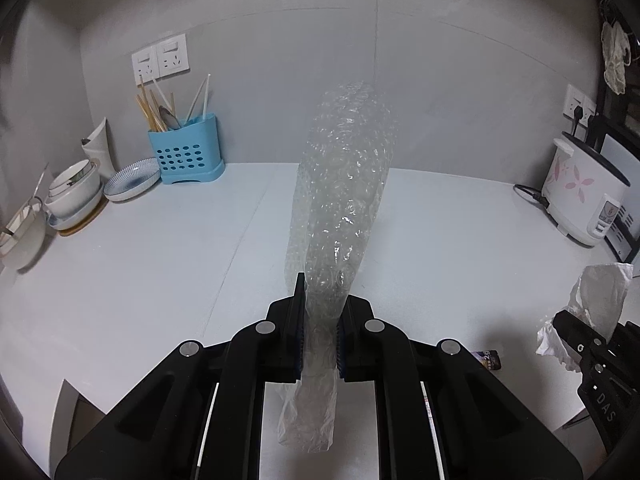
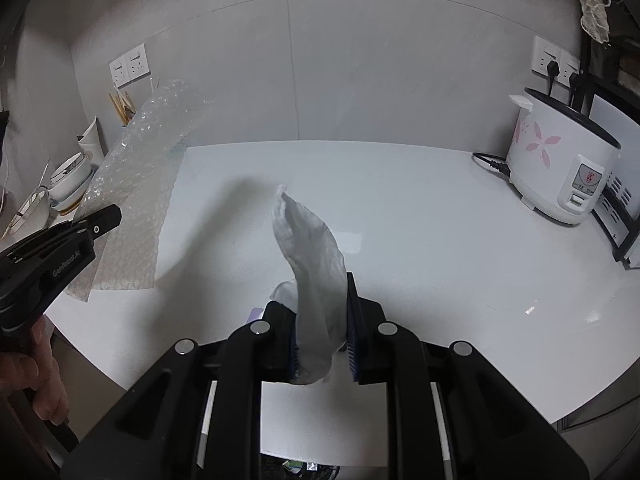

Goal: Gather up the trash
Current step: 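Carry the bubble wrap and tissue down over the wastebasket with both tools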

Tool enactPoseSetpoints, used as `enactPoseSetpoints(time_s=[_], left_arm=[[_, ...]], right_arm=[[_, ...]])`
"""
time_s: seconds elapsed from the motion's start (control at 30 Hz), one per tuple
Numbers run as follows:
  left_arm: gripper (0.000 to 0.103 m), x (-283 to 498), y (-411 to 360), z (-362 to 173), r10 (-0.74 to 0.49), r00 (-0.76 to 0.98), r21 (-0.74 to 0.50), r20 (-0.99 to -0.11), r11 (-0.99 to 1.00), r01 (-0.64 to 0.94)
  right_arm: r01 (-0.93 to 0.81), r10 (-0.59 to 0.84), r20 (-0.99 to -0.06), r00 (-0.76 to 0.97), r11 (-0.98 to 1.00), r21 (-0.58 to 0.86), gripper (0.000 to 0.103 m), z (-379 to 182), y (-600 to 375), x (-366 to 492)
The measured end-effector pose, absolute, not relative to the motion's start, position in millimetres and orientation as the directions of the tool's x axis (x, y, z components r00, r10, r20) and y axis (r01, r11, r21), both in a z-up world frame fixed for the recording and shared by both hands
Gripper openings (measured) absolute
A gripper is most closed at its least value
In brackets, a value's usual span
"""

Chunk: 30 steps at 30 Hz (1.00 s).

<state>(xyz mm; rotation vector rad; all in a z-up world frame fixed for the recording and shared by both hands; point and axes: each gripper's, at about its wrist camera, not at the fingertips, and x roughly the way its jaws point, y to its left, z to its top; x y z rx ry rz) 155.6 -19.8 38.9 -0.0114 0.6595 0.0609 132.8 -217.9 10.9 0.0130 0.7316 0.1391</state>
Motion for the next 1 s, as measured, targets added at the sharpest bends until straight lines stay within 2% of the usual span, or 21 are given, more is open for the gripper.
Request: enactPoseSetpoints(time_s=[0.47,1.0], left_arm=[[0.011,53,-12,71,0.038,0.840,-0.011,-0.541,0.999,-0.052],[0.011,-43,8,47,0.007,0.857,-0.082,-0.516,0.995,-0.058]], right_arm=[[-0.149,0.141,-0.614,0.777,0.988,0.039,0.017,39,-205,69],[-0.183,0.172,-0.532,0.829,0.983,0.032,0.017,39,-188,-18]])
